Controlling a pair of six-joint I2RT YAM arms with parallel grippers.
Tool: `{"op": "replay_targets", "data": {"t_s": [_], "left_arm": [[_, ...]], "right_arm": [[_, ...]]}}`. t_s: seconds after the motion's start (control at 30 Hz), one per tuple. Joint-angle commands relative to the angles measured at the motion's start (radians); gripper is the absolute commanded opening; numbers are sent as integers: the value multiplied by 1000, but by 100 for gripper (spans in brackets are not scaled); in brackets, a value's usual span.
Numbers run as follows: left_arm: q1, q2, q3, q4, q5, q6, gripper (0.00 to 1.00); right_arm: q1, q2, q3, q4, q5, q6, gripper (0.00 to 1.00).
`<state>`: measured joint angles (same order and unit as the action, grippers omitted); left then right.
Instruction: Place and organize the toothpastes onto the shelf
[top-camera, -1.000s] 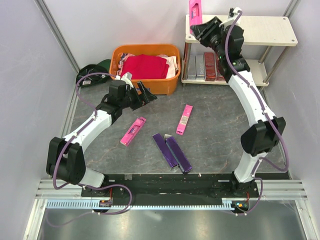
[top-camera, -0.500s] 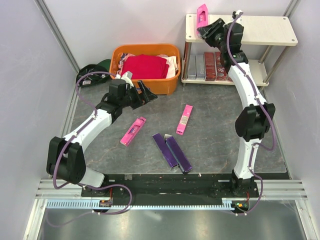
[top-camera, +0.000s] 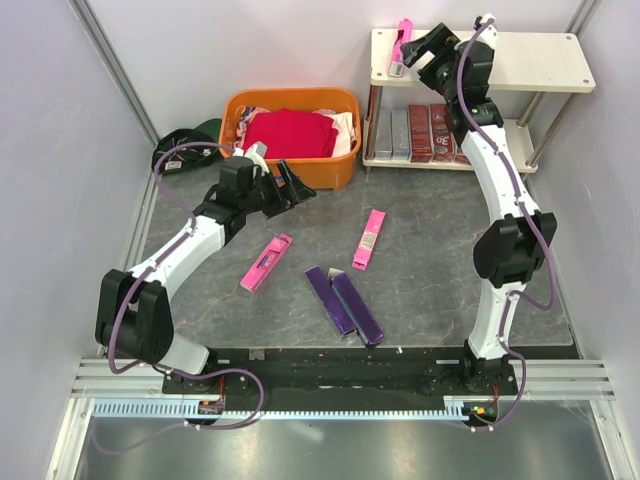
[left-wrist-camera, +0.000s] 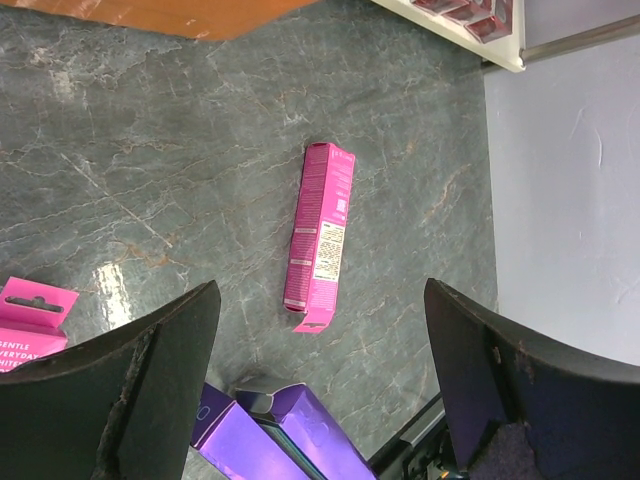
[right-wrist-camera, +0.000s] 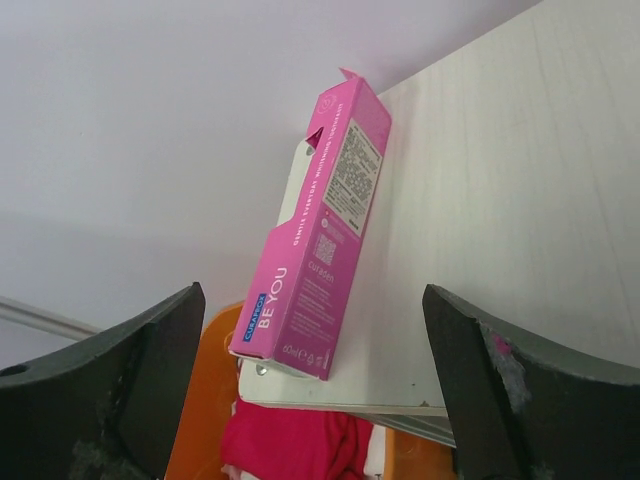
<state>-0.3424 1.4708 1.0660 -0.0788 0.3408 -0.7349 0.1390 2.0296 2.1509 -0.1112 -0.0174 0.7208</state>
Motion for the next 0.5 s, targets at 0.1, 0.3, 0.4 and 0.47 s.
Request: {"op": "replay_targets", "data": {"t_s": [0.1,0.3,0.4,0.47], "left_arm": [[2,-1,40,-35,-16,69,89],[0,-3,57,-82,-43,120,90],[0,-15,57,-122,-88,156,90],[0,-24,60,-165,-129,193,90]], "right_arm": [[-6,-98,-28,-25,19,-55,98],[2,-219,-149,-18,-47,-66,98],[5,-298,-229,-16,-62,-73,98],[8,-357,-293,-15,-69,-75,98]]}}
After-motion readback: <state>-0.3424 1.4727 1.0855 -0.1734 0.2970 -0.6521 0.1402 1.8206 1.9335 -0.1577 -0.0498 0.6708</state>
